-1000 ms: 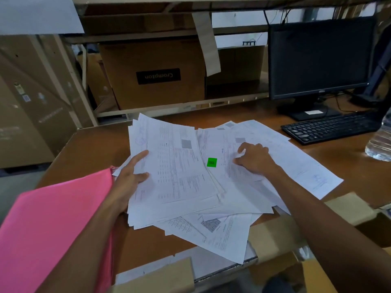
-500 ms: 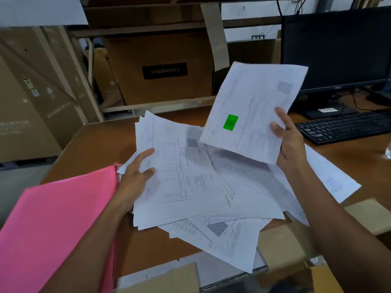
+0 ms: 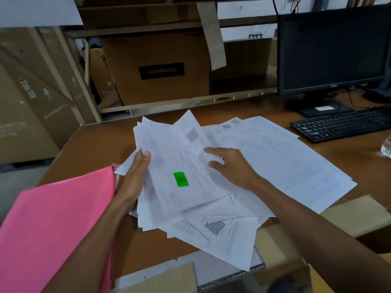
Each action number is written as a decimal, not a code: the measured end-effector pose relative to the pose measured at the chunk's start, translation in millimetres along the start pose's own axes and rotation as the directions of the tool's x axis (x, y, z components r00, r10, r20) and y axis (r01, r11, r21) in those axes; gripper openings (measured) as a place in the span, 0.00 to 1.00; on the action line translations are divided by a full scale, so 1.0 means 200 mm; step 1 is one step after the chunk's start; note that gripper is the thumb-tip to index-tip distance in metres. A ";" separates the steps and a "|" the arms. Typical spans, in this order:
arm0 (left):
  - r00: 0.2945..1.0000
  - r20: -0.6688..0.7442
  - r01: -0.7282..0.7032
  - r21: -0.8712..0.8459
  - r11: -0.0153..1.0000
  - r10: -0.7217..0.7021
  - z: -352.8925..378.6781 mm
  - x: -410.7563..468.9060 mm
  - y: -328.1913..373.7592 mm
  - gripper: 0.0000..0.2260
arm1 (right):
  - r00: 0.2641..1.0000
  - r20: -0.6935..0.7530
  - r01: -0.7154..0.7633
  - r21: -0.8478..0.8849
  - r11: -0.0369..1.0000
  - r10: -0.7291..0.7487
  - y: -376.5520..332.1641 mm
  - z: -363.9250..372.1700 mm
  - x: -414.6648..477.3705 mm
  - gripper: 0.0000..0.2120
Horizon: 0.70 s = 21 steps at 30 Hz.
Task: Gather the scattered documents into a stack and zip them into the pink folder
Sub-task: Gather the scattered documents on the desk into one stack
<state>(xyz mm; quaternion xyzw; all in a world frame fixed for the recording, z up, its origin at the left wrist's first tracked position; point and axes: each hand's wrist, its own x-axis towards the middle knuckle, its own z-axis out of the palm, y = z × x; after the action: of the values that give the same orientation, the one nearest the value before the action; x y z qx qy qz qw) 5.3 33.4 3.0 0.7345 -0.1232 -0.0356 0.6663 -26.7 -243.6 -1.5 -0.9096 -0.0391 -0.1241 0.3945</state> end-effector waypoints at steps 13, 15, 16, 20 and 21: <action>0.997 -0.017 -0.070 0.040 0.997 0.071 -0.02 0.03 -0.04 0.42 | 0.997 0.019 -0.074 -0.073 0.995 0.076 0.00 0.08 -0.01 0.21; 0.999 -0.025 -0.040 0.088 0.995 0.043 -0.01 0.03 -0.02 0.29 | 0.996 -0.004 -0.094 -0.117 0.989 0.094 -0.01 0.08 -0.01 0.21; 0.999 -0.024 -0.021 0.116 0.993 0.024 -0.01 0.03 -0.02 0.24 | 0.996 0.006 -0.091 -0.152 0.984 0.093 -0.02 0.08 -0.01 0.21; 1.000 -0.020 -0.015 0.150 0.989 0.018 -0.02 0.03 -0.04 0.23 | 0.993 0.075 -0.067 -0.240 0.968 0.088 -0.06 0.09 -0.02 0.23; 0.999 -0.024 -0.016 0.157 0.987 0.021 -0.02 0.03 -0.05 0.23 | 0.995 0.073 -0.047 -0.260 0.965 0.069 -0.06 0.07 -0.02 0.23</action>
<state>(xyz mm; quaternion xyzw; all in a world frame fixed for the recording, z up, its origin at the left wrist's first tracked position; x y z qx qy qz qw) 12.6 37.1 -4.8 0.7840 -0.1238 -0.0101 0.6082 -29.1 -224.7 -4.0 -0.9582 -0.0122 -0.0792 0.2746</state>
